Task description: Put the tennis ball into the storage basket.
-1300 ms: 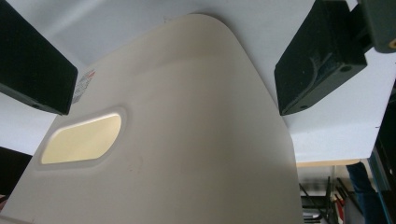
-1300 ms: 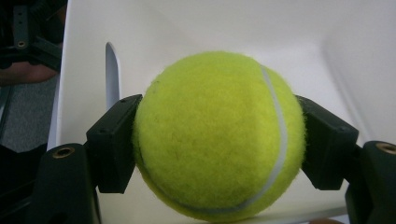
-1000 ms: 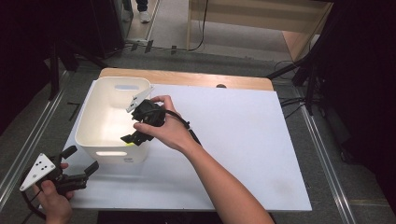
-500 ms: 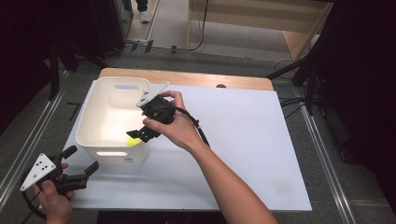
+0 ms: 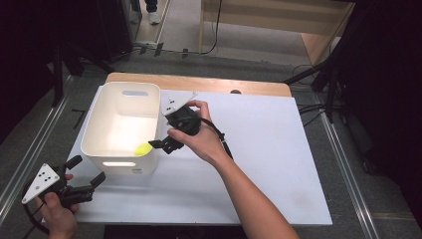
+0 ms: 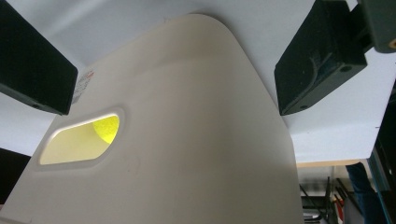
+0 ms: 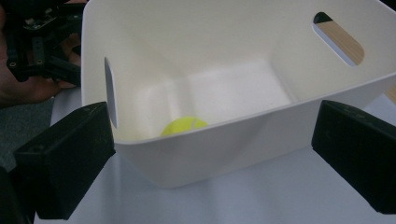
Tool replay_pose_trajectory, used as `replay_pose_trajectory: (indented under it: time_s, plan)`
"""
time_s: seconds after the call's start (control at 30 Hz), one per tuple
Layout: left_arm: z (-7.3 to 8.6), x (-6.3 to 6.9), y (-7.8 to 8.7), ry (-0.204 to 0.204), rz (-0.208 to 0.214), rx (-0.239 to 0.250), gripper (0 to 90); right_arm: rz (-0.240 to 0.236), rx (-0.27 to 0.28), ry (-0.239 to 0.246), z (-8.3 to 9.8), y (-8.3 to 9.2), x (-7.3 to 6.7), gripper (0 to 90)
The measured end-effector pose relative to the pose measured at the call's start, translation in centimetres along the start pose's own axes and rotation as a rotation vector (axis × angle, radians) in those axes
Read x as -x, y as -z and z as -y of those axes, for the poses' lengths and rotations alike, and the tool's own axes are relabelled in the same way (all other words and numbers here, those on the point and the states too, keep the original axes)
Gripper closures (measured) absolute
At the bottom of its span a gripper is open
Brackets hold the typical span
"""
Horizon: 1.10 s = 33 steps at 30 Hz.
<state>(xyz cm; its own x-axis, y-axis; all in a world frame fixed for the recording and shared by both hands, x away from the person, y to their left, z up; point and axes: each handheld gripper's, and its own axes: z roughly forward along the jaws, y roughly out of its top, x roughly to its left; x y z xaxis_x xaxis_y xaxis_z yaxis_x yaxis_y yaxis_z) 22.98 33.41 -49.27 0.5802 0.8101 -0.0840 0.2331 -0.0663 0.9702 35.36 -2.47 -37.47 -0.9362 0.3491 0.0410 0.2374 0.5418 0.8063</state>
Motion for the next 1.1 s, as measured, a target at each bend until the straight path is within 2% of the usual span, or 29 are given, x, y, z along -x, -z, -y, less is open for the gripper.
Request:
replay_pose_trajectory:
  time_s: [0.57,1.1]
  plan:
    - [0.0,0.0,0.0,-0.001,-0.003,-0.001,0.0,0.078,0.031,-0.048,3.6,3.0,1.3,0.0]
    - [0.0,0.0,0.0,-0.004,-0.004,-0.002,0.0,0.120,0.051,-0.095,7.0,4.8,1.7,0.0]
